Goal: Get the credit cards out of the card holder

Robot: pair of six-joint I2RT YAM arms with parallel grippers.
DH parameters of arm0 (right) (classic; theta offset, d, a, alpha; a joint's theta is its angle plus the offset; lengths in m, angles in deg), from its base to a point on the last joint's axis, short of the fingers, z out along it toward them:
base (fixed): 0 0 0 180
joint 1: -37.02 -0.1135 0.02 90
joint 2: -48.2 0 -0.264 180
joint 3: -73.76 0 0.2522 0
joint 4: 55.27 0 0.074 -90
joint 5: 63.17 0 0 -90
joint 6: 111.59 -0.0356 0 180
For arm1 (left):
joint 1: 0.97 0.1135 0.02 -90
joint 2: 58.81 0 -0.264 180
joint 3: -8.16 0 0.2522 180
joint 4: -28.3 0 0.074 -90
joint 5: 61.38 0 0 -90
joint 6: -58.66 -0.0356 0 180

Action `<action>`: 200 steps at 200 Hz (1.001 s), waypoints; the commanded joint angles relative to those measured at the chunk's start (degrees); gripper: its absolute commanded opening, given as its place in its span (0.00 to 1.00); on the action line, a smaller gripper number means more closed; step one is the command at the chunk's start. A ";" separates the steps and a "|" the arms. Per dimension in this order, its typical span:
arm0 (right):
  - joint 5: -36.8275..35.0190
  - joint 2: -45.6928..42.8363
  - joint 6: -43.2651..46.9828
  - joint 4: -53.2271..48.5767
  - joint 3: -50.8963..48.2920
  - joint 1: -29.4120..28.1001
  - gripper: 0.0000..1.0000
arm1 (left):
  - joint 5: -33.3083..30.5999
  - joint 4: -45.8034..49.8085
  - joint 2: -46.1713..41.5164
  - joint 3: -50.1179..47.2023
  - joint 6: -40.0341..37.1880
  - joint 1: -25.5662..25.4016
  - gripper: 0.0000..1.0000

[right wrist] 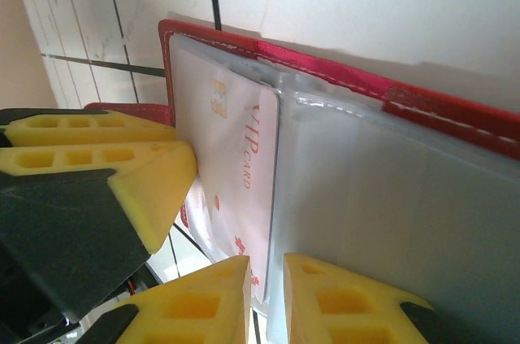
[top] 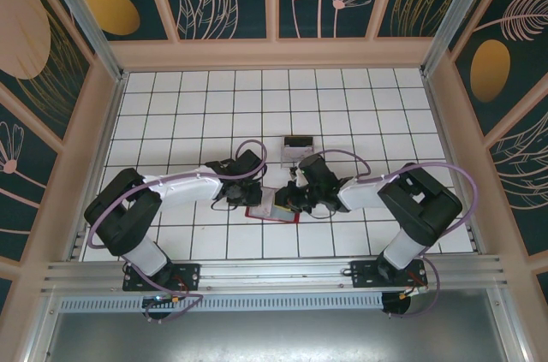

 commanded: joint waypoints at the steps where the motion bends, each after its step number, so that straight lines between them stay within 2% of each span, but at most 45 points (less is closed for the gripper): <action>1: -2.20 1.03 -0.50 -3.95 2.82 -0.83 0.19 | 0.81 -0.07 3.19 -2.90 0.61 -0.30 0.18; 34: -3.37 1.22 -0.35 -7.36 5.36 -1.56 0.20 | 1.92 -1.16 2.68 -3.15 0.90 -0.31 0.18; 84: -9.03 2.40 1.52 -17.64 9.83 -2.61 0.21 | 3.22 -2.66 2.12 -4.14 1.40 -0.36 0.18; 151: -11.61 2.45 1.92 -20.42 10.25 -2.88 0.21 | 5.37 -5.61 1.81 -6.16 2.48 -0.31 0.16; 200: -13.64 -0.73 1.77 -21.79 9.31 -2.79 0.23 | 5.28 -6.14 1.27 -7.02 3.11 -0.10 0.15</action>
